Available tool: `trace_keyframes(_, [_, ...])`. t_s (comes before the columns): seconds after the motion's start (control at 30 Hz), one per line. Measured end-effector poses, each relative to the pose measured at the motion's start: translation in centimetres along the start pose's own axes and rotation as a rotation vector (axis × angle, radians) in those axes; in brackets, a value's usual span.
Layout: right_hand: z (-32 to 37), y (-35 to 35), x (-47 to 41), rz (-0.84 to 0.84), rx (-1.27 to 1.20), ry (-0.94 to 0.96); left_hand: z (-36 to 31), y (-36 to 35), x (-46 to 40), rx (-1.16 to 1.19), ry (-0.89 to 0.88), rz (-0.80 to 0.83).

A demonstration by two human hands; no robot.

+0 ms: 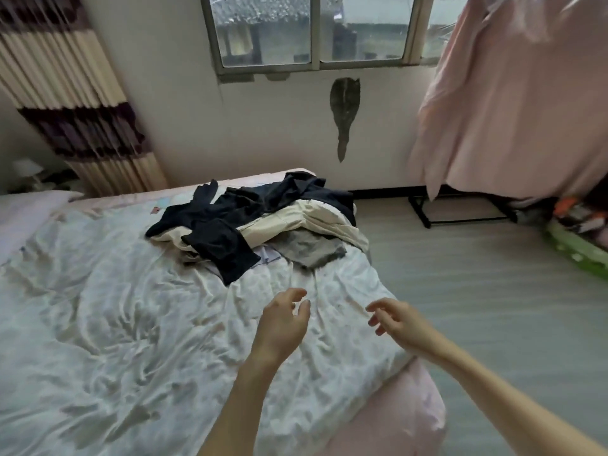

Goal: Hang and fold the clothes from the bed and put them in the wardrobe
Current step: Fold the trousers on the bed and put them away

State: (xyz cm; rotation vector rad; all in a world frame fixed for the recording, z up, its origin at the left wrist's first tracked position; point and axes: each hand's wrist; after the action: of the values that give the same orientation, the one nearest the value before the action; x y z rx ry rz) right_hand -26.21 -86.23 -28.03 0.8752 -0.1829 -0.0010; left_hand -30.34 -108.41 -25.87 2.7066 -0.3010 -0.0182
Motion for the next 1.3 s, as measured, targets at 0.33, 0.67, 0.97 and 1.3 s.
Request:
trace_keyframes(0.33, [-5.8,4.3,-1.8,-0.157,-0.117,-0.220,-1.4,-6.8,-8.1,-0.028,-0.067,0.172])
trace_keyframes(0.67, [-16.3,10.0,-3.2,-0.231,-0.206,-0.366,-5.2,-20.4,-14.0,-0.041,-0.133,0.407])
trace_keyframes(0.97, [-33.5,21.2,-9.0,-0.172,-0.300,-0.348,-10.6,-39.2,-19.6,0.050,0.000,0.262])
trace_keyframes(1.3, [-40.5,30.7,-18.9,-0.103,-0.287,-0.275,-17.3,-48.5,-28.1,0.072,0.033,0.146])
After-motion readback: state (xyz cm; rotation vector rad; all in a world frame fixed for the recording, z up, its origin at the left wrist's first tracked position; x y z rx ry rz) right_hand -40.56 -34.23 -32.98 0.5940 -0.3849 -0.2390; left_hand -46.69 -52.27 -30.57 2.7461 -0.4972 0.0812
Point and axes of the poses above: each hand's wrist, its own x-axis away from the middle knuckle, its own y-axis out of the back of the hand, z = x × y, and after that the axes turned 13 degrees about x, right-handed
